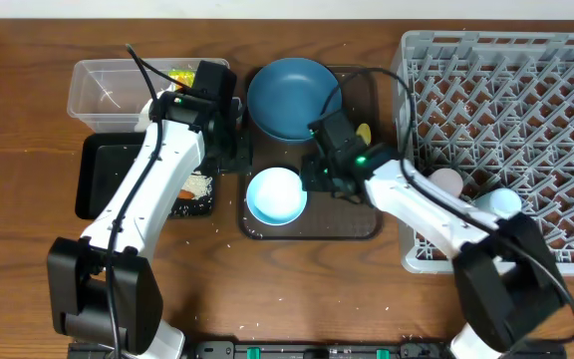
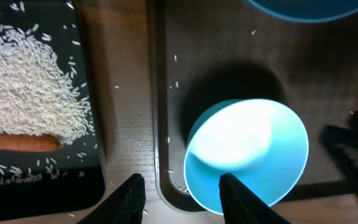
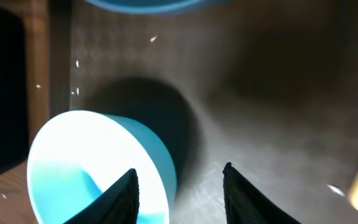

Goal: Sort waste into correct bins and load items into the dishwasher rack
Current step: 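Reach the right gripper to the light blue bowl and grip its rim, then carry the light blue bowl into the rack with the right gripper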

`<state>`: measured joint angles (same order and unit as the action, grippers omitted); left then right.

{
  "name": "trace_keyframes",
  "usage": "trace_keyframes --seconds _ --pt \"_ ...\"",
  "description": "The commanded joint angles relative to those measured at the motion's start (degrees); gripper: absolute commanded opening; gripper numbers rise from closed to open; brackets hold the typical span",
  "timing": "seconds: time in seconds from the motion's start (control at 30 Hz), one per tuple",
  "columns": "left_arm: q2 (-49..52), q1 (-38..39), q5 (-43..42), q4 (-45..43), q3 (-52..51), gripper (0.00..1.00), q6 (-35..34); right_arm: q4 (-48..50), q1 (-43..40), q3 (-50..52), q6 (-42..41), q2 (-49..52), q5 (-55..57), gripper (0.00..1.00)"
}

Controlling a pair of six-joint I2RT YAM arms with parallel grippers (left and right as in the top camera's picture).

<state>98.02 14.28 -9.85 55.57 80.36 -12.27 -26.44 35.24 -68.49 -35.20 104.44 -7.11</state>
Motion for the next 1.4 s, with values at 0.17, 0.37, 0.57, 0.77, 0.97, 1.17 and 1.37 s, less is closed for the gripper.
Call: trace_keyframes --seconds 0.17,0.37,0.57,0.77,0.97,1.17,1.37 --pt "-1.16 -0.2 4.98 -0.2 1.4 0.42 -2.86 0.17 1.11 -0.07 -1.92 2.4 -1.31 0.31" --pt "-1.16 -0.24 5.01 -0.68 1.4 0.43 -2.86 0.24 1.9 -0.07 -2.49 3.58 -1.51 0.26" --pt "-1.16 -0.24 5.01 -0.81 1.4 0.43 -2.86 0.09 2.23 -0.07 -2.49 4.24 -2.82 0.25" --pt "-1.16 -0.24 5.01 -0.79 1.4 0.43 -2.86 -0.09 2.27 -0.07 -2.73 4.33 -3.04 0.01" --pt "-1.14 -0.24 5.01 -0.81 1.4 0.45 -2.86 -0.09 1.88 -0.09 -2.49 4.0 -3.04 0.01" --pt "-1.14 -0.24 4.98 -0.81 1.4 0.53 -2.86 -3.63 -1.6 -0.76 3.08 -5.73 1.97 0.01" --pt "-1.14 -0.24 4.98 -0.81 1.4 0.71 -2.86 -9.44 -8.02 -1.16 6.19 -22.53 21.97 0.01"
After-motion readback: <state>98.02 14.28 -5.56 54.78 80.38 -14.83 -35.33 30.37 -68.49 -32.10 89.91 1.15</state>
